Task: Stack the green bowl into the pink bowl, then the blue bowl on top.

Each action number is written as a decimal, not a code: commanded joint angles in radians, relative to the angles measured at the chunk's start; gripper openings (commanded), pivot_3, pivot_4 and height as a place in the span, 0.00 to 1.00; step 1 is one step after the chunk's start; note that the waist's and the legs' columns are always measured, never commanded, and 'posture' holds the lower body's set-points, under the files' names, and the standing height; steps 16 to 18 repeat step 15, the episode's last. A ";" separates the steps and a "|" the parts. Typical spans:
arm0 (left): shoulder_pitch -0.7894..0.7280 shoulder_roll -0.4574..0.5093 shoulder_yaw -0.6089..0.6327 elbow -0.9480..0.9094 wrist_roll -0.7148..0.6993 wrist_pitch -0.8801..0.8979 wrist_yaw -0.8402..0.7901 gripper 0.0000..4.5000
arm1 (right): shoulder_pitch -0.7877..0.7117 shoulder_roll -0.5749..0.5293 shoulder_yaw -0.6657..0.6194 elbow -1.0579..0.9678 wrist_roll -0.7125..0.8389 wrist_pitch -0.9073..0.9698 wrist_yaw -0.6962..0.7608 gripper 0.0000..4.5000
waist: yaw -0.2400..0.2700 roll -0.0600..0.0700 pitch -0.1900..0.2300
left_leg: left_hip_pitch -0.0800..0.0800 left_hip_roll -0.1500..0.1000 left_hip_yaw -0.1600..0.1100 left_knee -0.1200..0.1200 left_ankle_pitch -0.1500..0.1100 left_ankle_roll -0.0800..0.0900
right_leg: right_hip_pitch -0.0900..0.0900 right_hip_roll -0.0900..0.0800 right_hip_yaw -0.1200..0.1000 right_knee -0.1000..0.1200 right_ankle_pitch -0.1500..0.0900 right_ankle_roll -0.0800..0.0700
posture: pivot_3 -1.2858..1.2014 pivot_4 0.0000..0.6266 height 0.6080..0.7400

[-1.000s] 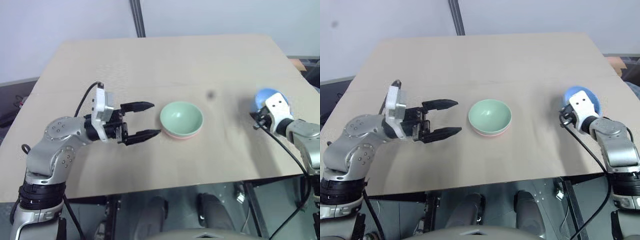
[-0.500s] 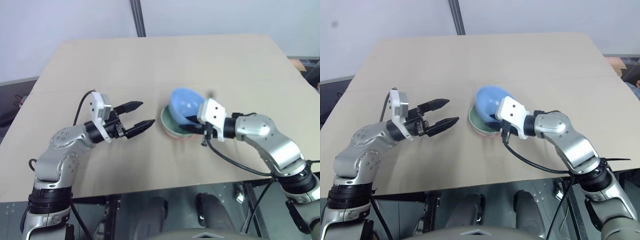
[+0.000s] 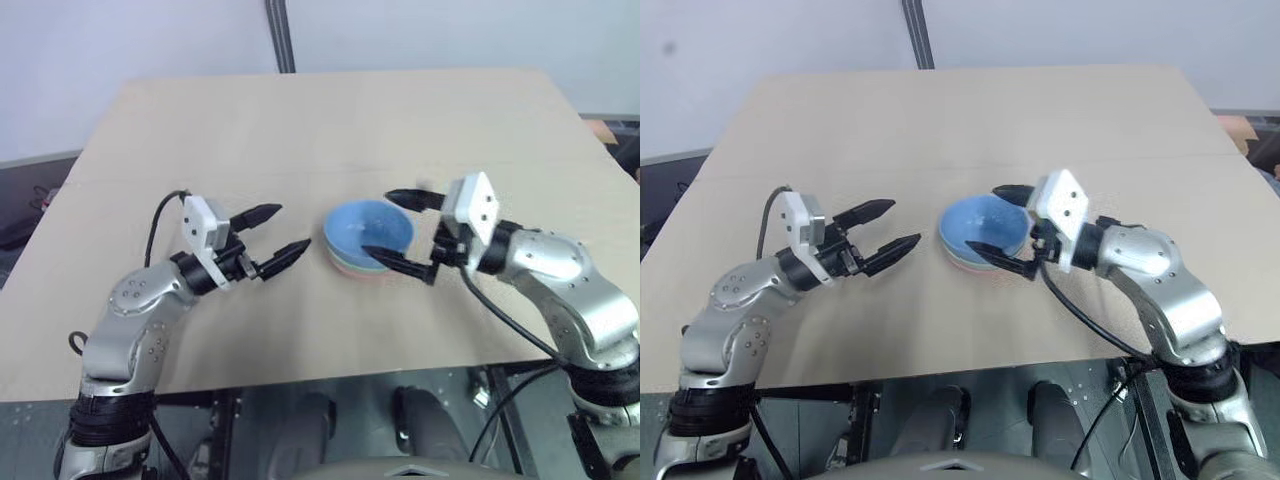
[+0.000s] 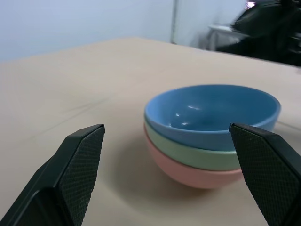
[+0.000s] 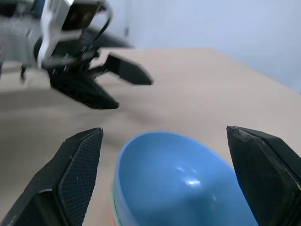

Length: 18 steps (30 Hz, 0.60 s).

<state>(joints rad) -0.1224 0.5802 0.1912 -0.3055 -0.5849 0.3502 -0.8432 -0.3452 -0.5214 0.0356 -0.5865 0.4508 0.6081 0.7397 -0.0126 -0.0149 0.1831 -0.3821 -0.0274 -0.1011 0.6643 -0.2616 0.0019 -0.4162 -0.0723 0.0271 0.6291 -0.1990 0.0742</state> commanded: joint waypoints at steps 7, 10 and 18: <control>0.151 0.056 0.108 -0.069 0.021 -0.074 -0.021 1.00 | 0.316 -0.139 -0.306 -0.061 0.033 -0.084 0.016 0.98 | -0.003 0.000 0.000 | 0.001 0.001 0.002 -0.002 0.000 0.000 | 0.000 0.000 0.000 -0.002 0.000 0.000 | 0.52 0.24 1.00; 0.183 0.083 0.138 -0.074 -0.004 -0.062 -0.036 1.00 | 0.399 -0.161 -0.384 -0.059 0.036 -0.109 0.033 0.98 | -0.001 0.000 0.000 | 0.002 0.002 0.002 -0.003 0.000 0.000 | 0.001 0.001 0.001 -0.002 0.000 0.000 | 0.52 0.24 1.00; 0.200 0.107 0.153 -0.078 -0.016 -0.063 -0.054 1.00 | 0.478 -0.158 -0.454 -0.058 0.081 -0.121 0.040 0.98 | 0.001 0.000 0.000 | 0.002 0.002 0.003 -0.003 0.000 0.000 | 0.001 0.001 0.001 -0.002 -0.002 -0.001 | 0.52 0.24 1.00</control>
